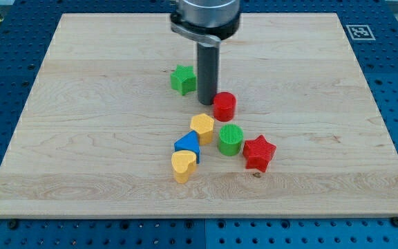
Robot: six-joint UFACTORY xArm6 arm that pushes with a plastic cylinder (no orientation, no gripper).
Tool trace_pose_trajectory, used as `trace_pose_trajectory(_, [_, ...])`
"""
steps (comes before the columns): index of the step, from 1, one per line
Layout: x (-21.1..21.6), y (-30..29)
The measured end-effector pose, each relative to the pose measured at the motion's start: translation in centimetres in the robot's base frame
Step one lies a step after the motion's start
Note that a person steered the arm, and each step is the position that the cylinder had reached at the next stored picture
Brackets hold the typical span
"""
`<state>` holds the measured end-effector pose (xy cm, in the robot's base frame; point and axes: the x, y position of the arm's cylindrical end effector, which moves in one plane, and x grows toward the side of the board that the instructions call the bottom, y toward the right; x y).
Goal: Move the red circle to the left of the red star
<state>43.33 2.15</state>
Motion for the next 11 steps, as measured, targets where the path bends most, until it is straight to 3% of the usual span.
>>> trace_pose_trajectory(2, [1.7,4.4])
trace_pose_trajectory(4, [3.0,1.1])
trace_pose_trajectory(11, [6.9,19.2])
